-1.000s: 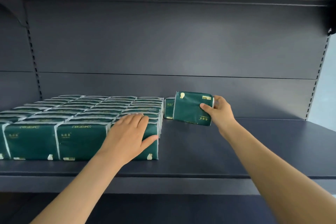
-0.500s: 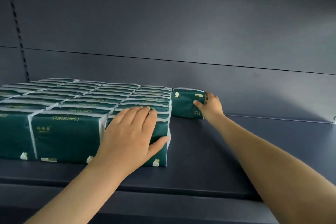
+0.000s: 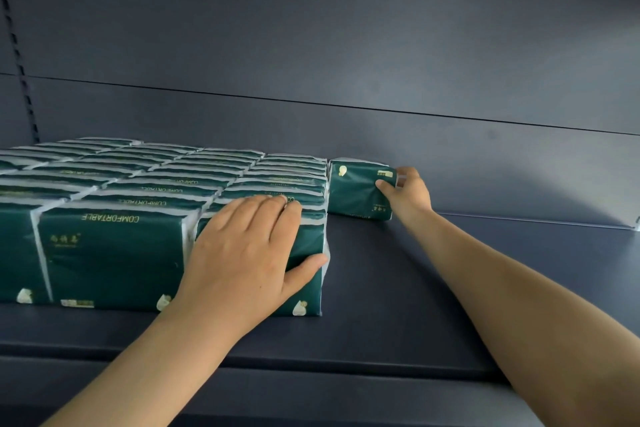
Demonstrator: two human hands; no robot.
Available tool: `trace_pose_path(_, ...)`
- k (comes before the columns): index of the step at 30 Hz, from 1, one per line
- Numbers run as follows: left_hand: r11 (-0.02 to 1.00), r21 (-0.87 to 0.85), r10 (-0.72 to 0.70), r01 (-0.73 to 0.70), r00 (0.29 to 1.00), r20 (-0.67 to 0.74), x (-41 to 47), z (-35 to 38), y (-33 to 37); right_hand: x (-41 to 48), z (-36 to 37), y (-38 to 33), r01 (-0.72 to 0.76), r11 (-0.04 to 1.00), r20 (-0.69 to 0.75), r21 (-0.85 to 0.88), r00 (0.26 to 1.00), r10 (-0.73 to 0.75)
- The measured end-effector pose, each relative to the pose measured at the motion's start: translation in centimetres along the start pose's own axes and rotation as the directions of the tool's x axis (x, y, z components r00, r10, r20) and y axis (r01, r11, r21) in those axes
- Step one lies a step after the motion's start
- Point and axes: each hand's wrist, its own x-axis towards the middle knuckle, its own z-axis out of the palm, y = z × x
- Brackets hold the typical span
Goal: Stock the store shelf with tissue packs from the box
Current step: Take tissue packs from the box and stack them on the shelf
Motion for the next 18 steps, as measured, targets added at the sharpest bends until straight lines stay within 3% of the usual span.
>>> trace_pose_path(11, 1.000, -0.010, -0.003, 0.002, 1.000, -0.009, 0.1, -0.2, 0.1, 0.1, -2.6, 1.1, -0.070, 0.995, 0.049, 0.072, 0.997, 0.067)
trace_pose_path(14, 1.000, -0.014, -0.007, 0.007, 1.000, 0.002, 0.1, -0.2, 0.1, -0.5, -3.2, 1.2, -0.087, 0.991, 0.154, 0.100, 0.986, 0.071)
trace_pose_path(18, 1.000, -0.024, -0.014, 0.014, 1.000, 0.012, 0.1, -0.3, 0.1, -1.5, -2.6, 2.2, -0.092, 0.996, 0.273, -0.021, 0.957, 0.094)
